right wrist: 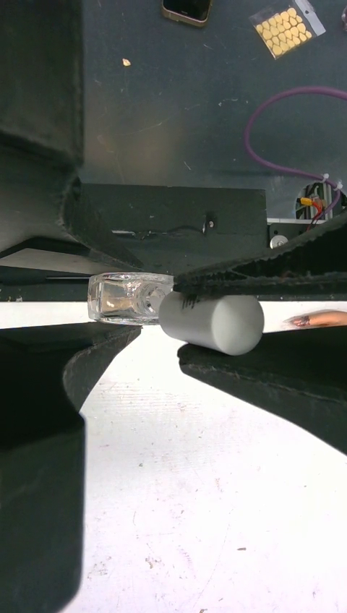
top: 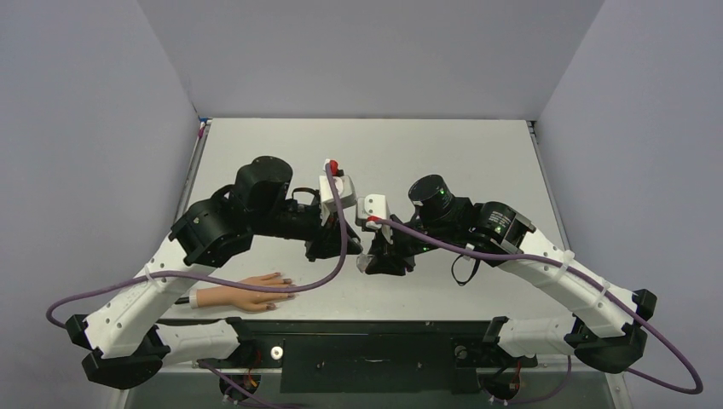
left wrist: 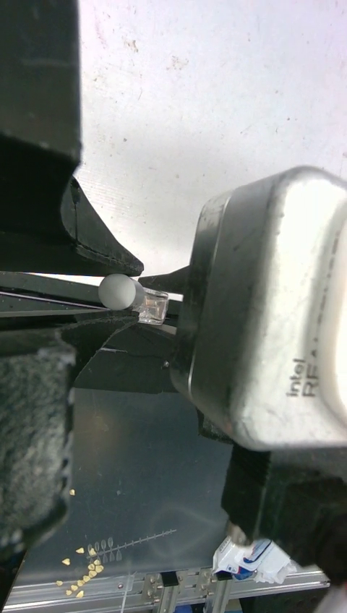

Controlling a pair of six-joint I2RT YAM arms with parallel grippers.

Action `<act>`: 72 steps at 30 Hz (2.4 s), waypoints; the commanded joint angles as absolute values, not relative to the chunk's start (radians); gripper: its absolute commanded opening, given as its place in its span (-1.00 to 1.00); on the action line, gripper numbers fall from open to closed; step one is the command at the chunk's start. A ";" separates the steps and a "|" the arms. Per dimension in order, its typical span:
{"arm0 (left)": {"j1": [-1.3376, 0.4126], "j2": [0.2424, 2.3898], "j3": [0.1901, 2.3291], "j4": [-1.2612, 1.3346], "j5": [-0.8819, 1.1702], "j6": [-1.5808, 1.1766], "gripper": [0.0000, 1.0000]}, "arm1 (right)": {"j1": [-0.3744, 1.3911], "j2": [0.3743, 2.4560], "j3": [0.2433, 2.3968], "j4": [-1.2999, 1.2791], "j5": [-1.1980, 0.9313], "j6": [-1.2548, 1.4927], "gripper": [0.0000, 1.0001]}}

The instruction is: Paint the nails

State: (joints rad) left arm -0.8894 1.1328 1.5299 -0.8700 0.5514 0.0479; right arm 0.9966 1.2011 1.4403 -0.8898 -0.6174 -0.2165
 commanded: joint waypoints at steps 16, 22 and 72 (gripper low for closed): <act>-0.888 1.043 1.507 -0.782 0.474 0.012 -1.00 | 1.010 1.188 1.423 -0.822 -0.630 -0.197 -1.00; -0.888 1.014 1.510 -0.798 0.426 -0.027 -1.00 | 1.011 1.184 1.406 -0.807 -0.620 -0.189 -1.00; -0.887 0.602 0.759 -0.964 -0.497 -0.963 -1.00 | 1.005 0.957 1.064 -0.458 -0.420 0.057 -1.00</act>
